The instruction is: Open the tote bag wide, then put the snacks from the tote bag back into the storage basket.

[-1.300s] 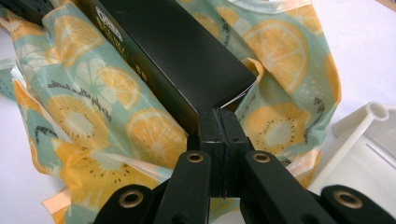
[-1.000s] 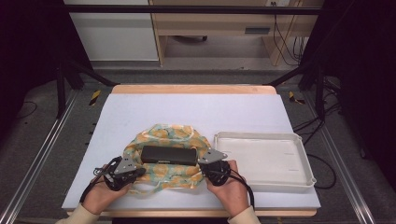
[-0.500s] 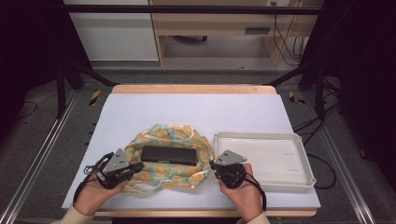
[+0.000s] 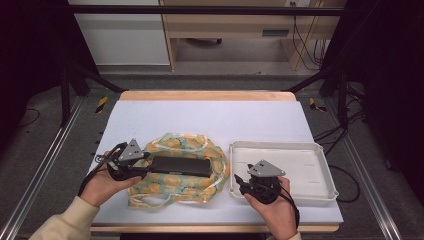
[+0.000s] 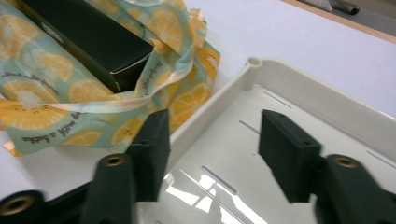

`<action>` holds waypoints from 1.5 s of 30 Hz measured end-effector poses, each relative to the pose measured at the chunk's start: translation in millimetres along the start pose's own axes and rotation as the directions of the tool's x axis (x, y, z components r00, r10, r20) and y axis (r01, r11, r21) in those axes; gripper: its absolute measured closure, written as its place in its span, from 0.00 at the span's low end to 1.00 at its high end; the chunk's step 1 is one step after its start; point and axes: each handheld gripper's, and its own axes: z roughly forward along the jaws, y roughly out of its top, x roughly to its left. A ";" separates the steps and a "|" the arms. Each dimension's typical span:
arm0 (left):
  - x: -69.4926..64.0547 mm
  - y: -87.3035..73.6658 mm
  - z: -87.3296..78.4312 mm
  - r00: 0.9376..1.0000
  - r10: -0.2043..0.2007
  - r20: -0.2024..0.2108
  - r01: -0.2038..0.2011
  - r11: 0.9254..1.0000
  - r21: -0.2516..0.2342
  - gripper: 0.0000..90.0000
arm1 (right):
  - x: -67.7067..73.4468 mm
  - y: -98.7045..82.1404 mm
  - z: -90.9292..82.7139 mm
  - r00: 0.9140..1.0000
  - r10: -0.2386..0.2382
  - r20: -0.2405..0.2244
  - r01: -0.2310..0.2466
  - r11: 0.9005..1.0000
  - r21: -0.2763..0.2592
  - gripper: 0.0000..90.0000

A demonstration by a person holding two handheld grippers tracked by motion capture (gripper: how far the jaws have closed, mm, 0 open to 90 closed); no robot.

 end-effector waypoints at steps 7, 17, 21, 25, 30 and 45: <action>9.6 20.5 8.7 0.995 0.088 0.042 -0.090 0.995 0.048 0.28 | -13.0 -8.2 -11.8 0.998 0.038 0.051 -0.038 0.999 -0.001 0.25; 19.1 41.9 21.4 0.976 0.167 0.143 -0.181 0.979 0.096 0.15 | -24.3 -17.3 -13.6 0.993 0.062 0.098 -0.064 0.998 0.020 0.12; 24.3 48.6 22.8 0.966 0.200 0.166 -0.221 0.968 0.116 0.15 | -22.2 -17.9 -12.6 0.993 0.046 0.104 -0.050 0.998 0.030 0.12; 26.4 56.1 26.1 0.947 0.262 0.188 -0.290 0.946 0.141 0.19 | -22.1 -18.1 -13.2 0.992 0.049 0.113 -0.053 0.998 0.033 0.12; 32.6 58.9 32.0 0.935 0.283 0.213 -0.321 0.931 0.175 0.24 | -23.6 -20.0 -13.3 0.991 0.051 0.127 -0.057 0.998 0.041 0.12; 25.1 54.6 45.6 0.877 0.350 0.329 -0.434 0.871 0.230 0.41 | -23.2 -21.9 -9.7 0.990 0.044 0.133 -0.054 0.996 0.072 0.13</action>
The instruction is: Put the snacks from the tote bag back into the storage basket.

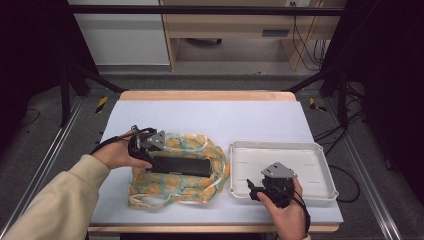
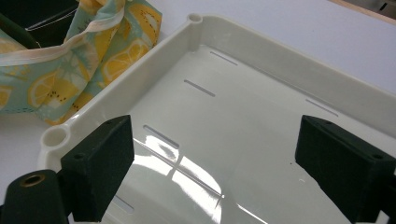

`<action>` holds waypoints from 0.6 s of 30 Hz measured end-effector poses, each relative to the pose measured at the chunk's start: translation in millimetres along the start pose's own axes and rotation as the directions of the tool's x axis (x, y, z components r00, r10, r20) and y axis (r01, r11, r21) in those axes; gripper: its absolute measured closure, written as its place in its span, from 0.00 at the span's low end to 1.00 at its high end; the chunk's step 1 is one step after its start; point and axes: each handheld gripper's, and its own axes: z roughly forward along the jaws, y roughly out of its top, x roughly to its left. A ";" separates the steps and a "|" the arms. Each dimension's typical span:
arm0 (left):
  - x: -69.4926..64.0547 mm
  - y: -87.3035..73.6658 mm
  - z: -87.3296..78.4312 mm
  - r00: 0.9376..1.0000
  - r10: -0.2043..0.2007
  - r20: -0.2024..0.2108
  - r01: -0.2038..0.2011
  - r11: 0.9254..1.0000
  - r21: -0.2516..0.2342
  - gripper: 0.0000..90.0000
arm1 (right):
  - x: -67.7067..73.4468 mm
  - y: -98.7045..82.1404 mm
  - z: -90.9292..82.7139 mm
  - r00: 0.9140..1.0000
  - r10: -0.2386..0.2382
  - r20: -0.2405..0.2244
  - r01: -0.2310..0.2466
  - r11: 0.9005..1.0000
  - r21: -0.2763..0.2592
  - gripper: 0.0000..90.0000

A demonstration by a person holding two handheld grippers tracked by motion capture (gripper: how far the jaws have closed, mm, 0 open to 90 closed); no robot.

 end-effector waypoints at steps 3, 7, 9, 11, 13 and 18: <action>-2.6 1.5 6.1 1.000 0.029 0.003 -0.029 0.999 0.032 0.40 | 0.0 0.0 -0.1 1.000 0.001 -0.001 -0.001 1.000 -0.003 0.13; -2.9 2.3 15.0 0.999 0.032 0.021 -0.033 0.998 0.048 0.39 | -0.1 -0.3 -0.1 1.000 -0.006 -0.002 0.006 1.000 0.001 0.13; -2.8 2.4 19.3 0.999 0.036 0.024 -0.038 0.997 0.067 0.38 | -0.2 -0.3 0.1 1.000 -0.006 -0.002 0.006 1.000 0.000 0.13; -2.6 2.3 22.8 0.999 0.037 0.038 -0.040 0.996 0.077 0.37 | -0.1 -0.5 0.6 1.000 -0.003 -0.003 0.003 1.000 0.001 0.13; -2.7 1.7 27.5 0.998 0.040 0.051 -0.044 0.995 0.085 0.36 | -0.4 -0.7 1.3 1.000 -0.008 -0.005 0.008 1.000 0.006 0.14; -1.9 0.6 37.1 0.997 0.041 0.070 -0.048 0.993 0.103 0.34 | 0.0 -0.9 1.9 1.000 -0.005 -0.007 0.005 1.000 0.009 0.14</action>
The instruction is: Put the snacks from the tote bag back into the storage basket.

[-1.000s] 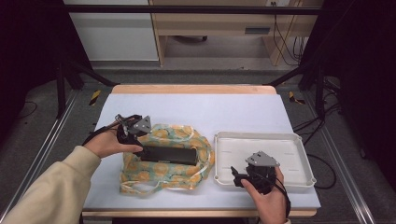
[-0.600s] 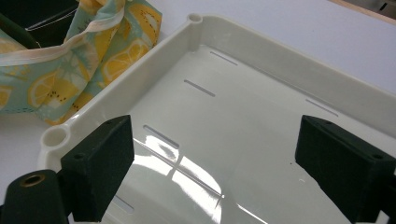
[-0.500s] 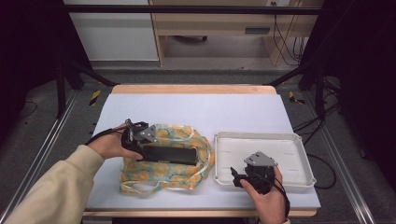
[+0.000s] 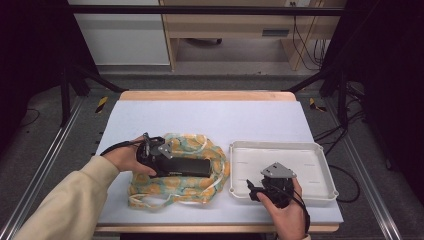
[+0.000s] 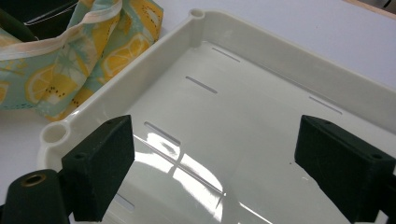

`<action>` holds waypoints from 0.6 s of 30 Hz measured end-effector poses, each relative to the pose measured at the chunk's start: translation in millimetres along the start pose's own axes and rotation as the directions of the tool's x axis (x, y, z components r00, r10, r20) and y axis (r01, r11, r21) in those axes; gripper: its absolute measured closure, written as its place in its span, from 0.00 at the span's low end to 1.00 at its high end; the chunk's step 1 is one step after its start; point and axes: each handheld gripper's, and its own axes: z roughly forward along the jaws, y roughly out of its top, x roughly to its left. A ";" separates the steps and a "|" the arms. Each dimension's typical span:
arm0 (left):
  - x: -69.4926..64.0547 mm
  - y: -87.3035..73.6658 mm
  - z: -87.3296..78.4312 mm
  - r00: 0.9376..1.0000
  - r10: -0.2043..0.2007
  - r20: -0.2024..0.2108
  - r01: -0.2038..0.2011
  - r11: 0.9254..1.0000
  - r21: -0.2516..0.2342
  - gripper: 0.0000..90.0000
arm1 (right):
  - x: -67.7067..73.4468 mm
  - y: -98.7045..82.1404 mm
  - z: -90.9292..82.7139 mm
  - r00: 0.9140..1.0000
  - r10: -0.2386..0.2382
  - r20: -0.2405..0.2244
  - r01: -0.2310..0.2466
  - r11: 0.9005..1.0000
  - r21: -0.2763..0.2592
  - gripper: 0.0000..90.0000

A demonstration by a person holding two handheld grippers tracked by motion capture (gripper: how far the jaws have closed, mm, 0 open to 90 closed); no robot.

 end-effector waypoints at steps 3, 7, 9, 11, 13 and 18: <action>-0.3 0.2 3.7 1.000 0.008 -0.001 -0.008 1.000 0.007 0.35 | -0.3 -0.1 0.2 1.000 -0.001 -0.001 0.001 1.000 0.001 0.14; -1.6 -1.9 1.0 1.000 0.029 -0.001 -0.029 1.000 -0.006 0.43 | -1.3 -0.8 0.3 1.000 0.001 0.001 -0.001 1.000 0.006 0.14; -3.1 -3.7 -1.5 0.999 0.044 0.001 -0.044 0.999 -0.019 0.45 | -1.4 -0.9 0.3 1.000 0.003 -0.001 -0.003 1.000 0.006 0.14; -3.5 -5.6 -5.2 0.999 0.049 0.001 -0.049 0.998 -0.031 0.46 | -1.1 -0.8 0.1 1.000 0.003 0.000 -0.003 1.000 0.007 0.14; -3.4 -7.6 -10.4 0.999 0.049 -0.004 -0.049 0.997 -0.058 0.47 | -1.0 -0.9 0.3 1.000 -0.001 0.000 0.001 1.000 0.008 0.14; -3.9 -11.1 -22.8 0.999 0.044 -0.010 -0.045 0.994 -0.099 0.47 | -0.5 -0.8 0.6 1.000 0.000 -0.001 0.000 1.000 0.012 0.14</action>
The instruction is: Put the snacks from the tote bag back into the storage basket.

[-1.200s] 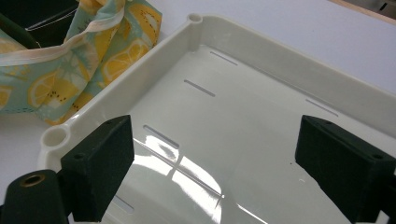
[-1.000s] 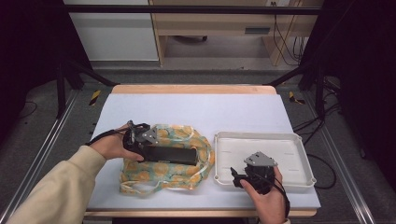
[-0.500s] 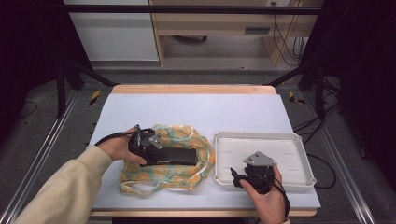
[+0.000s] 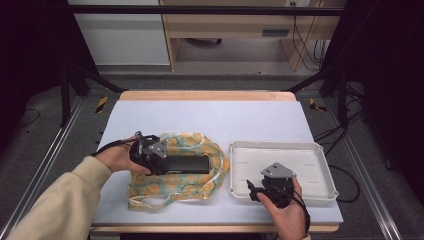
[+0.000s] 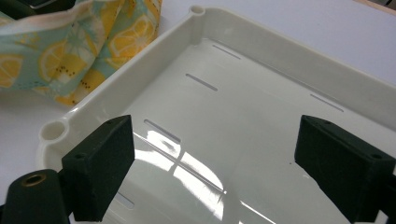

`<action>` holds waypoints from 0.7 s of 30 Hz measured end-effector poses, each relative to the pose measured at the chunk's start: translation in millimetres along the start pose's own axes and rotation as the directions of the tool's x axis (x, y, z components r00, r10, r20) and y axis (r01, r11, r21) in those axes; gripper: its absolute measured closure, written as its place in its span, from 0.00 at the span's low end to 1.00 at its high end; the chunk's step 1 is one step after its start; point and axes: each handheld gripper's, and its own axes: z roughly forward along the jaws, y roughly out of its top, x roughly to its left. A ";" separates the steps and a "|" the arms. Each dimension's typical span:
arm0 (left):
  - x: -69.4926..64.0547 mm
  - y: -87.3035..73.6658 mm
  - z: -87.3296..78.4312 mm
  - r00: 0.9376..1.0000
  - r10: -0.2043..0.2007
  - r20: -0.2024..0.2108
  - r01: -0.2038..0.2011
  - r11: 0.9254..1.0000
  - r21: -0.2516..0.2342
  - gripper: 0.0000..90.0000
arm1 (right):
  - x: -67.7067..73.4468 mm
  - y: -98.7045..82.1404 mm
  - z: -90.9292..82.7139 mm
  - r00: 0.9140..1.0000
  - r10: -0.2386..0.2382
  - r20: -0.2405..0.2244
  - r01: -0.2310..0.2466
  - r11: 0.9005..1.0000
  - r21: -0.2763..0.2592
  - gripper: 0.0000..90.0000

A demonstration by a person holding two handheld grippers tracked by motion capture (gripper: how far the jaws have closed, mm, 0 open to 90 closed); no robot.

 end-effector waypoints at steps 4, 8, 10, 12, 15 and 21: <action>-0.4 -0.1 -10.6 1.000 0.007 -0.012 -0.007 1.000 -0.020 0.48 | 0.4 0.0 0.5 1.000 -0.002 -0.003 0.002 1.000 -0.001 0.14; 0.6 0.5 -23.5 1.000 -0.008 -0.018 0.007 0.998 -0.055 0.47 | 0.8 0.2 0.2 1.000 -0.005 -0.005 0.005 1.000 -0.004 0.14; 0.1 1.4 -30.0 1.000 -0.010 -0.023 0.008 0.997 -0.078 0.47 | 1.3 1.1 -0.6 1.000 -0.005 -0.016 0.005 1.000 -0.013 0.13; -0.1 2.4 -35.1 1.000 -0.008 -0.024 0.006 0.995 -0.097 0.47 | 3.2 3.5 -2.2 0.999 -0.006 -0.036 0.006 1.000 -0.015 0.12; 0.2 4.5 -40.6 1.000 -0.015 -0.020 0.012 0.993 -0.114 0.47 | 6.4 8.8 0.9 0.993 -0.063 -0.098 0.064 0.998 0.001 0.10; 1.1 9.3 -46.3 1.000 -0.028 -0.011 0.026 0.991 -0.129 0.47 | 7.9 27.0 5.6 0.975 -0.125 -0.186 0.138 0.989 0.059 0.15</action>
